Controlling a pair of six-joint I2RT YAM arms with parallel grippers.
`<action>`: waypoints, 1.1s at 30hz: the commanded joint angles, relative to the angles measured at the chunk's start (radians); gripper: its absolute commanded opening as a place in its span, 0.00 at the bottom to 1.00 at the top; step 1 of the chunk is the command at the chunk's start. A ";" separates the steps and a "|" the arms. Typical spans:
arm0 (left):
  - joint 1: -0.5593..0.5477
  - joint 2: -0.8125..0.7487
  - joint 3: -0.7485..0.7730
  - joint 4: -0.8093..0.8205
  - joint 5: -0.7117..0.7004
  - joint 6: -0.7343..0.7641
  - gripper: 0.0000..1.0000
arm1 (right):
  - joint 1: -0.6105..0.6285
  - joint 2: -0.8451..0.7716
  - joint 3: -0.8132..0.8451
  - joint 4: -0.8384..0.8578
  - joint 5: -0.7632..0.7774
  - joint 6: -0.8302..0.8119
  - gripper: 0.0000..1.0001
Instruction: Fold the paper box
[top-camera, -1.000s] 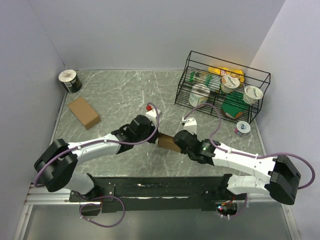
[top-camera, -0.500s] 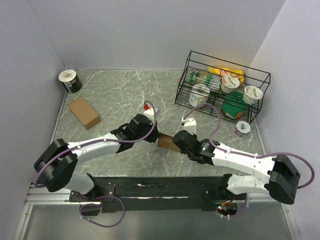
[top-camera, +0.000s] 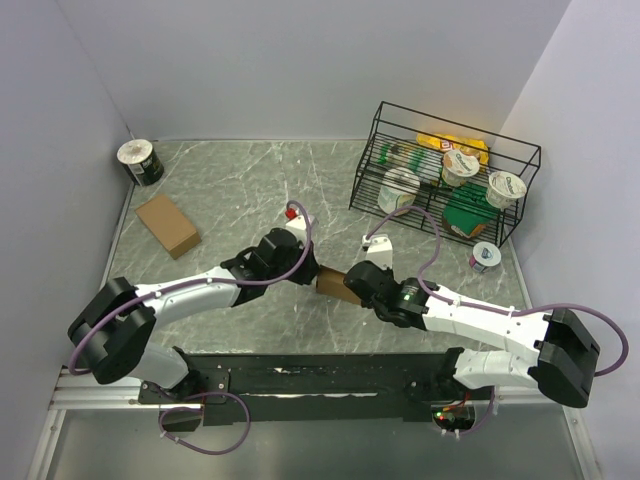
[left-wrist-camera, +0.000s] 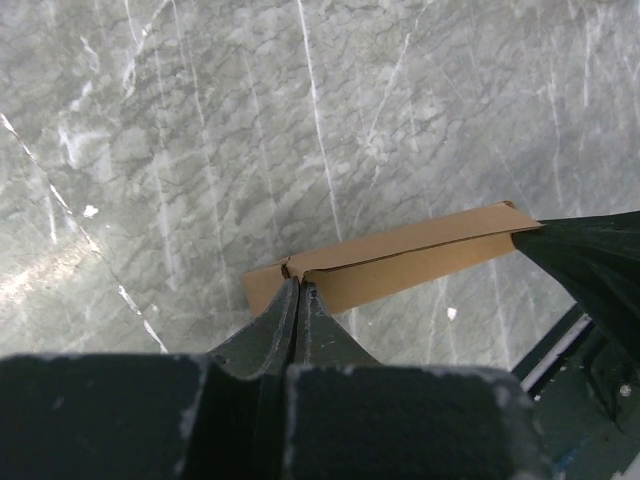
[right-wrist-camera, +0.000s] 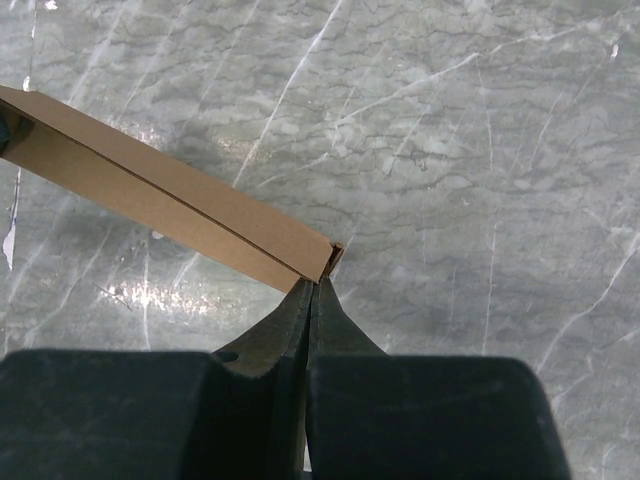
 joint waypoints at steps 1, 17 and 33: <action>-0.022 -0.023 -0.012 0.080 0.047 0.043 0.01 | 0.015 0.064 -0.043 -0.081 -0.135 0.033 0.00; -0.114 -0.028 -0.100 0.089 -0.106 0.179 0.01 | 0.015 0.062 -0.034 -0.093 -0.126 0.033 0.00; -0.162 -0.040 -0.071 0.030 -0.280 0.251 0.01 | 0.016 0.062 -0.043 -0.089 -0.132 0.037 0.00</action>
